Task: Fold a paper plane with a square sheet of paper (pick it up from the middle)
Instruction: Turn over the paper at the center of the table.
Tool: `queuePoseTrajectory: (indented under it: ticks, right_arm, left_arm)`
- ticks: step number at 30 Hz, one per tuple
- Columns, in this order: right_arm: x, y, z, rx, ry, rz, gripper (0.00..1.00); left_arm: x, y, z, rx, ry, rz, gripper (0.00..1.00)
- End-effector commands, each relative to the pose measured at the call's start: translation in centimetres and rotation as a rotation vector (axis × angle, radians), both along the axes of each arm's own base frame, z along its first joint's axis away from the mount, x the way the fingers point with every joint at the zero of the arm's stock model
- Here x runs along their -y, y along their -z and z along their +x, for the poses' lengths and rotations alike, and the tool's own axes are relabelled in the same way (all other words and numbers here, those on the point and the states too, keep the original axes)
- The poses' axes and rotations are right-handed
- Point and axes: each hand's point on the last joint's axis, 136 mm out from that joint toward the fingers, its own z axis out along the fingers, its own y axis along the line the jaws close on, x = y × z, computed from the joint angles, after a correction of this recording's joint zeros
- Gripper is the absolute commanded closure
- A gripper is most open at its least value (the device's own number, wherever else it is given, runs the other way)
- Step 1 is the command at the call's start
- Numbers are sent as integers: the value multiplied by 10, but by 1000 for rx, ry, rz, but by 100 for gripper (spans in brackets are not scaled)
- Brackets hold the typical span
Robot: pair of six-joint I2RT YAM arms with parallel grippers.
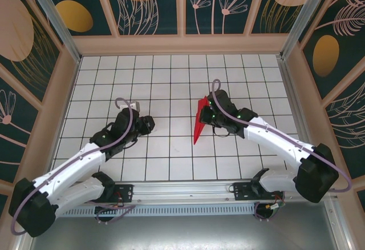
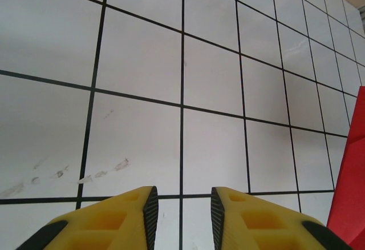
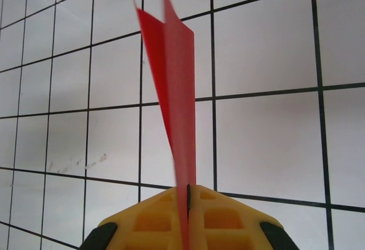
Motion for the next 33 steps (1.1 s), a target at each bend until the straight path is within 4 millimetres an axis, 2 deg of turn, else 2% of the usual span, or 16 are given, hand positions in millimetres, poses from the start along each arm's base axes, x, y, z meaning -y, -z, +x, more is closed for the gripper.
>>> queuePoseTrajectory:
  ticks: [1, 8, 11, 17, 23, 29, 33]
  right_arm:
    - [18, 11, -12, -10, 1, -81, 93]
    - [31, 11, -25, -19, -34, -153, 93]
    - [35, 14, -27, -22, -39, -178, 93]
    - [34, 22, -19, -34, -32, -222, 93]
    - [37, 32, -3, -77, -23, -364, 94]
    - [21, 40, 6, -113, -36, -404, 94]
    - [16, 55, 10, -149, -32, -458, 94]
  left_arm:
    - [-15, 9, -12, -24, -11, 47, 63]
    - [-34, -13, -14, 41, -42, 110, 58]
    - [-35, -19, -13, 58, -33, 135, 58]
    - [-33, -3, -11, 32, 3, 170, 58]
    - [-40, 6, -8, 21, -17, 195, 55]
    - [-42, 12, -5, 15, -17, 203, 54]
    - [-42, 16, -6, 5, -14, 200, 54]
